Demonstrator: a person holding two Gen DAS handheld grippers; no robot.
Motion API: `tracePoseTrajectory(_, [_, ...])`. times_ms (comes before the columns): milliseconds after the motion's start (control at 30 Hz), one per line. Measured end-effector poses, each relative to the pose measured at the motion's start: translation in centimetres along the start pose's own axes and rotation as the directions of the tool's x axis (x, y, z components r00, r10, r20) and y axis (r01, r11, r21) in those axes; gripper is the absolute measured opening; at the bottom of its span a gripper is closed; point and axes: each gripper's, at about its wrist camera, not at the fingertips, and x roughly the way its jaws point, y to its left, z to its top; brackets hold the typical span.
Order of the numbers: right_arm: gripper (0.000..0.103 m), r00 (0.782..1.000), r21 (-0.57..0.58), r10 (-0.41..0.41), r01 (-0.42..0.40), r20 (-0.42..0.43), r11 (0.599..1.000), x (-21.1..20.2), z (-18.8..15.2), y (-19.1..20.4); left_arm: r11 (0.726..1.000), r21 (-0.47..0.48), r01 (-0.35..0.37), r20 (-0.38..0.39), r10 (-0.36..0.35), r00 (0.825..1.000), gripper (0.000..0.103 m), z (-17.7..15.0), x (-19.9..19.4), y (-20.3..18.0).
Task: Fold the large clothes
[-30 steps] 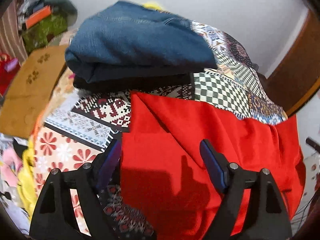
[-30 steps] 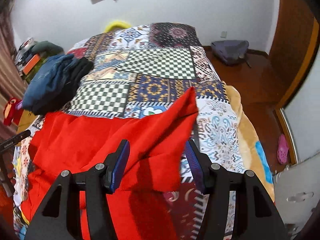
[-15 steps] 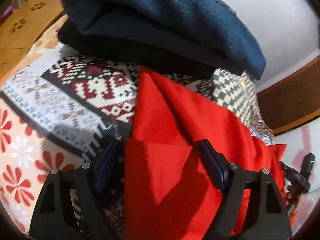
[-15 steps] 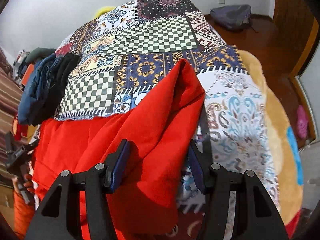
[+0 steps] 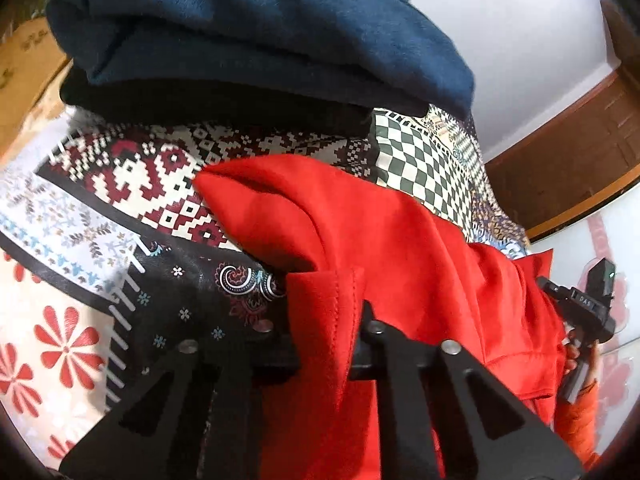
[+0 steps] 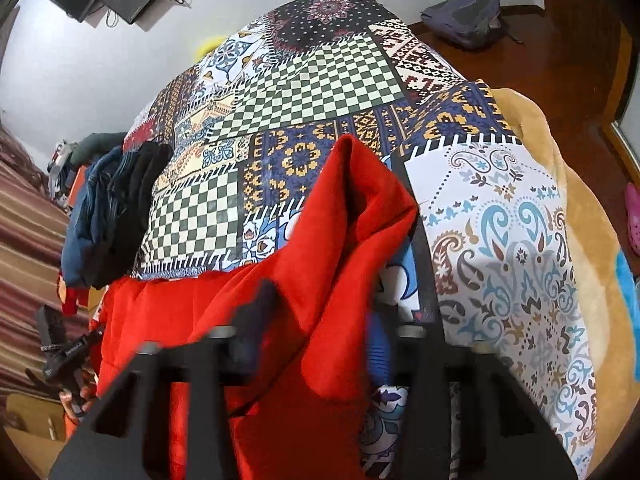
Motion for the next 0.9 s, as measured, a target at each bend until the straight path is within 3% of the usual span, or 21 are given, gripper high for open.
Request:
tracePoseTrajectory(67, [0.011, 1.000, -0.022, 0.006, -0.005, 0.013, 1.000, -0.4, 0.0, 0.4, 0.998, 0.044, -0.050, 0.027, 0.049, 0.998, 0.009, 0.0, -0.9, -1.4])
tracePoseTrajectory(300, [0.008, 0.990, -0.120, 0.040, -0.024, 0.136, 0.992, -5.2, 0.4, 3.4, 0.962, 0.211, -0.173, 0.160, 0.141, 0.977, 0.009, 0.0, -5.1, -7.1])
tracePoseTrajectory(433, [0.008, 0.976, -0.209, 0.033, 0.014, 0.217, 0.978, -8.1, 0.8, 6.0, 0.944, 0.273, -0.186, 0.241, 0.120, 0.963, 0.008, 0.5, -8.0, -10.8])
tracePoseTrajectory(600, [0.008, 0.956, -0.239, 0.050, 0.022, 0.290, 0.971, -11.1, 2.3, 7.6, 0.924, 0.331, -0.192, 0.311, 0.085, 0.947, 0.008, 2.1, -10.2, -14.7])
tracePoseTrajectory(900, [0.008, 0.931, -0.231, 0.019, 0.071, 0.364, 0.970, -12.4, 6.6, 8.0, 0.913, 0.353, -0.205, 0.353, 0.073, 0.933, 0.008, 6.8, -9.5, -18.5])
